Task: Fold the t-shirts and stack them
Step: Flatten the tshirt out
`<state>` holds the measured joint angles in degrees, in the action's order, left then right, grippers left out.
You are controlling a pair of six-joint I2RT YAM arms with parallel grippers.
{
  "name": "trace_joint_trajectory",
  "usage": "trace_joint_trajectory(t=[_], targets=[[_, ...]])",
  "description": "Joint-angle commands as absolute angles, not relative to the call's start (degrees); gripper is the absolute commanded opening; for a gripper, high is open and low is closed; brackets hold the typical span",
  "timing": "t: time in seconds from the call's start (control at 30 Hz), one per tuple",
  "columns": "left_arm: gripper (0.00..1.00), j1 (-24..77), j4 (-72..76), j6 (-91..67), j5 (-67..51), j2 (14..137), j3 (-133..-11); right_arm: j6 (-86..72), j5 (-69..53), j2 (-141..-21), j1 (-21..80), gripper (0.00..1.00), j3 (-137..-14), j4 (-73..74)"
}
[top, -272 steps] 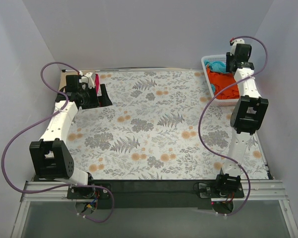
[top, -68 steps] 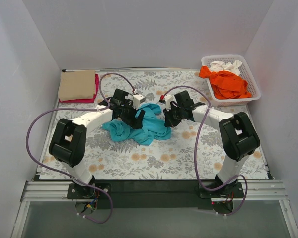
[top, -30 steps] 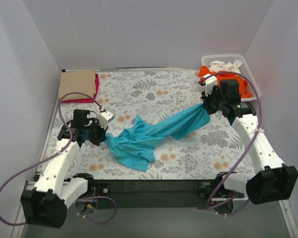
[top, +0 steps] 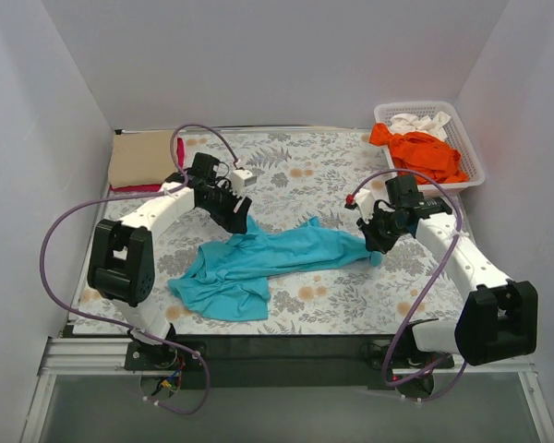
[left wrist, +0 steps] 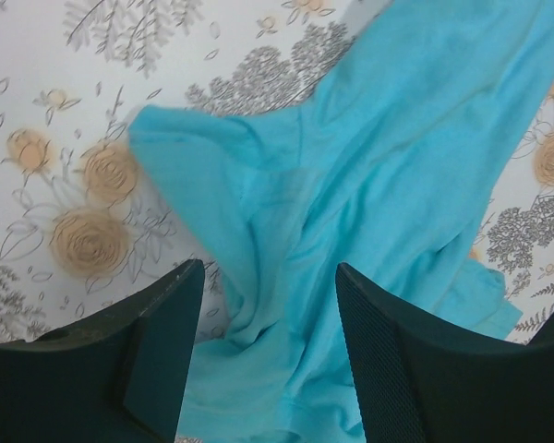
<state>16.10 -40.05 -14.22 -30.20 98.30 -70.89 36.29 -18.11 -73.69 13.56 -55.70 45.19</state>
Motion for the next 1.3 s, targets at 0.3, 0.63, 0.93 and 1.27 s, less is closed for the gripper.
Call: trace_joint_trajectory(t=[0.3, 0.63, 0.93, 1.27], targets=[[0.53, 23.55, -31.47, -11.87, -22.34, 100.28, -69.34, 38.58, -22.23, -76.20, 14.24, 0.01, -56.78, 48.78], [0.00, 19.52, -32.43, -12.91, -17.31, 100.46, -68.46, 42.62, -21.27, -75.32, 20.91, 0.01, -53.88, 49.48], [0.00, 6.33, -36.65, -13.97, -19.87, 96.86, -66.80, 47.20, -17.58, -75.76, 38.31, 0.34, -50.27, 50.01], [0.00, 2.99, -36.30, -15.47, -20.39, 97.12, -64.60, 34.64, -24.07, -75.57, 19.27, 0.50, -62.04, 50.18]])
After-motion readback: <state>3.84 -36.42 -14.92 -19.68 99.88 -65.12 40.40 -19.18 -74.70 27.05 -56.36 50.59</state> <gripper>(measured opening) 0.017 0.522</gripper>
